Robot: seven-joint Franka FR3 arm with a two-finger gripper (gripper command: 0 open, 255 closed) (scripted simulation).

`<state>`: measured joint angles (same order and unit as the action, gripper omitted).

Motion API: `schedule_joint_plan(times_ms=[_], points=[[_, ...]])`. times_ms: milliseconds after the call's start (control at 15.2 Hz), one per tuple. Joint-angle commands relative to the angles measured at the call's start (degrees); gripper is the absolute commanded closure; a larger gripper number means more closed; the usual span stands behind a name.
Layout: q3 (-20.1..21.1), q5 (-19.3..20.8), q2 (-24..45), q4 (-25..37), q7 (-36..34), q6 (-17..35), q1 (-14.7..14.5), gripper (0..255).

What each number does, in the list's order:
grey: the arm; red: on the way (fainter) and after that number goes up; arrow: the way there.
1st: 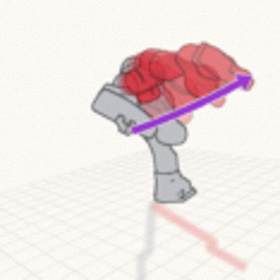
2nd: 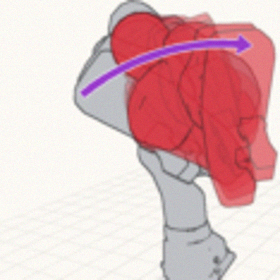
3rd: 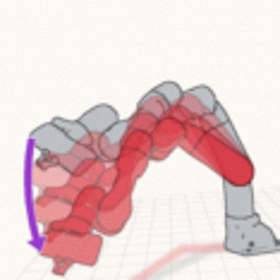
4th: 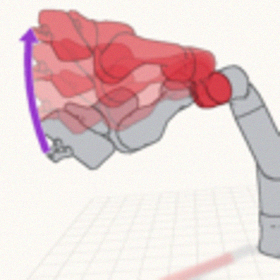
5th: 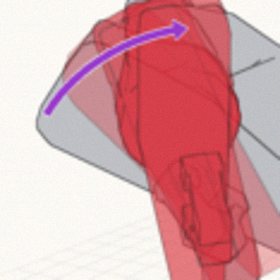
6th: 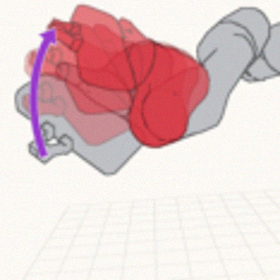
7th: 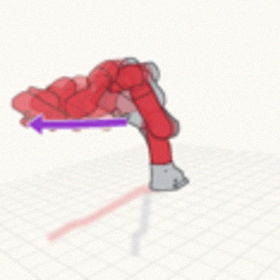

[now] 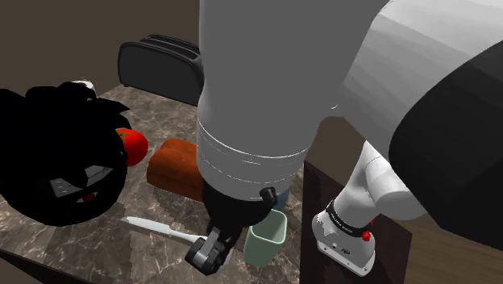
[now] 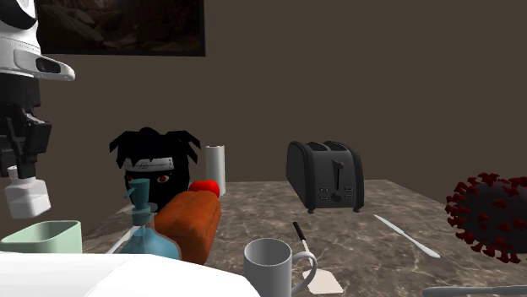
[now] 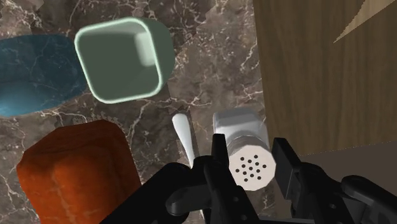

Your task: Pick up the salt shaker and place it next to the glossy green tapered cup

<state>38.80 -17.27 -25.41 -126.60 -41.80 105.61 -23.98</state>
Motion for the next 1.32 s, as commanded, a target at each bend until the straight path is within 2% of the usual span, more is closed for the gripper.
schedule_joint_plan(times_ms=[0,1254], points=[[0.36,-0.25,0.02,-1.51,0.03,1.57,-0.13,255],[5.23,-0.32,5.51,-12.10,-0.82,17.39,0.48,255]])
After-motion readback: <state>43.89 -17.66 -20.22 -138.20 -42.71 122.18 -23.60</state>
